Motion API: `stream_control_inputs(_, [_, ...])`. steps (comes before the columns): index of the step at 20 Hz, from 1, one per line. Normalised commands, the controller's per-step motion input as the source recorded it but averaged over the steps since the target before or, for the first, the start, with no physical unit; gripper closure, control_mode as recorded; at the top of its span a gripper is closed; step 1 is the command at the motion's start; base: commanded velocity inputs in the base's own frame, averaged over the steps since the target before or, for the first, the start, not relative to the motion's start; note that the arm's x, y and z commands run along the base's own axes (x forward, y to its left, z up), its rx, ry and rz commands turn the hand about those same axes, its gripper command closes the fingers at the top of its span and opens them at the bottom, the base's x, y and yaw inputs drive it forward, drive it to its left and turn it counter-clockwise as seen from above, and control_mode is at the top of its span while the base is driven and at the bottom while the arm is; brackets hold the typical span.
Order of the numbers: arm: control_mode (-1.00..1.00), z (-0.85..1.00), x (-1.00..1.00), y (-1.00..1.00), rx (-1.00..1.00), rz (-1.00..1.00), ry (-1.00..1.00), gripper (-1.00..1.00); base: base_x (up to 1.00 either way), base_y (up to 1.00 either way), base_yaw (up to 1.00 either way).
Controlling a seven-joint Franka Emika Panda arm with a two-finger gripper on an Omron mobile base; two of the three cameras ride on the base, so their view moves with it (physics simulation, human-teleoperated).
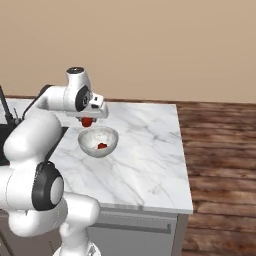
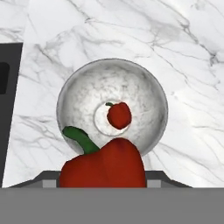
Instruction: Pick the bell peppers from the cabinet and place them in one bowl. Pick the tangerine from the sink and place it in the other bowl.
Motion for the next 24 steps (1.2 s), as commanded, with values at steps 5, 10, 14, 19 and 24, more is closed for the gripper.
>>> stream_control_inputs(5, [-1.0, -0.05, 0.19, 0.0, 0.0, 0.0, 0.07, 1.0, 0.0, 0.0, 0.0])
stream_control_inputs(10, [-1.0, -0.38, 0.01, 0.0, 0.0, 0.0, 0.0, 1.0, 0.0, 0.0, 0.0])
stream_control_inputs(14, [-1.0, -0.52, 0.09, 0.0, 0.0, 0.0, 0.0, 1.0, 0.0, 0.0, 0.0])
stream_control_inputs(19, [-1.0, -0.38, 0.16, 0.0, 0.0, 0.0, 0.0, 1.0, 0.0, 0.0, 0.0])
stream_control_inputs(24, [-1.0, -0.4, 0.21, 0.0, 0.0, 0.0, 0.0, 1.0, 0.0, 0.0, 0.0])
